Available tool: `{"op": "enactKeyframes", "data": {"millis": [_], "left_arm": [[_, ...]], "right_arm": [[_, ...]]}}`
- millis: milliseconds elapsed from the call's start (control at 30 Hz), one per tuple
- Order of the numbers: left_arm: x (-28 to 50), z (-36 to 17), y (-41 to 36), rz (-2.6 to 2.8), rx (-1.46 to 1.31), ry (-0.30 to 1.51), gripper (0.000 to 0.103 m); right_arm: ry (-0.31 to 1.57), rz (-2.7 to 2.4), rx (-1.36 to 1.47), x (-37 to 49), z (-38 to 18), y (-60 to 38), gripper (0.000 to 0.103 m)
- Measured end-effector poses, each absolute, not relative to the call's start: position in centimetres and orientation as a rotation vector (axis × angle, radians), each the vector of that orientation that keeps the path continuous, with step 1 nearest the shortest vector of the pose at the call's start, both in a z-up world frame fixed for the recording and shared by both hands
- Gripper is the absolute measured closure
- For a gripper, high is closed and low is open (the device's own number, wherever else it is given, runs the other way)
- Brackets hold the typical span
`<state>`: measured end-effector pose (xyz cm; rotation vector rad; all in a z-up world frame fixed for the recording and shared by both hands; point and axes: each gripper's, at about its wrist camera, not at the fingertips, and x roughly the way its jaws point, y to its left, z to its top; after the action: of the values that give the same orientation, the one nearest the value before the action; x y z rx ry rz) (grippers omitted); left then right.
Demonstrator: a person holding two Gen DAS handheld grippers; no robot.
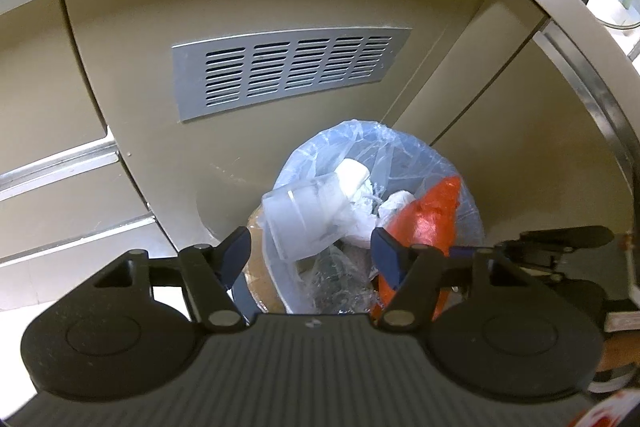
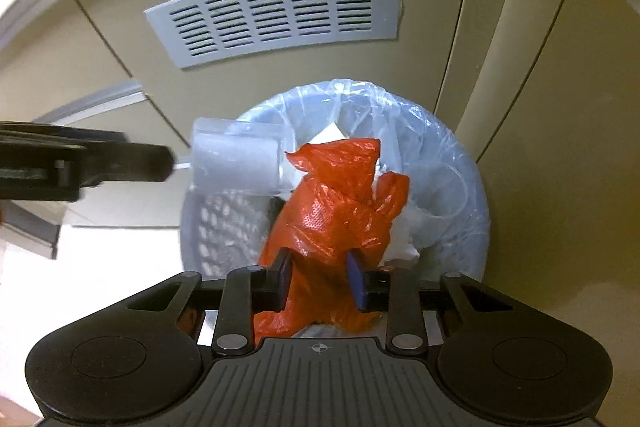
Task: Collect trash
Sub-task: 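Open both tools to drop box and bag into the wastebasket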
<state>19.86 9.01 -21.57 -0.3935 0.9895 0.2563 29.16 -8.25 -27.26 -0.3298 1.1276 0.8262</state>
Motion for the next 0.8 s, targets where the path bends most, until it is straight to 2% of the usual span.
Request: {"op": "enactKeyframes", "data": {"millis": [333, 500, 600, 667, 800], "left_arm": [[19.5, -22.3, 9.6, 0.301, -0.385, 1.013, 0.042], [19.6, -22.0, 9.8, 0.31, -0.374, 1.011, 0.042], [19.8, -21.5, 9.8, 0.306, -0.367, 1.006, 0.042], [20.0, -20.9, 9.7, 0.3, -0.36, 1.003, 0.042], [20.3, -19.5, 9.2, 0.284, -0.337, 0.997, 0.041]], "right_arm": [[1.173, 0.78, -0.341, 30.7, -31.5, -7.3, 0.076], [1.182, 0.785, -0.314, 30.9, -30.6, -8.2, 0.075], [1.189, 0.779, -0.284, 30.8, -29.2, -8.8, 0.065], [1.191, 0.78, -0.255, 30.6, -27.8, -9.2, 0.048], [1.166, 0.803, -0.228, 30.0, -24.7, -10.1, 0.046]]}}
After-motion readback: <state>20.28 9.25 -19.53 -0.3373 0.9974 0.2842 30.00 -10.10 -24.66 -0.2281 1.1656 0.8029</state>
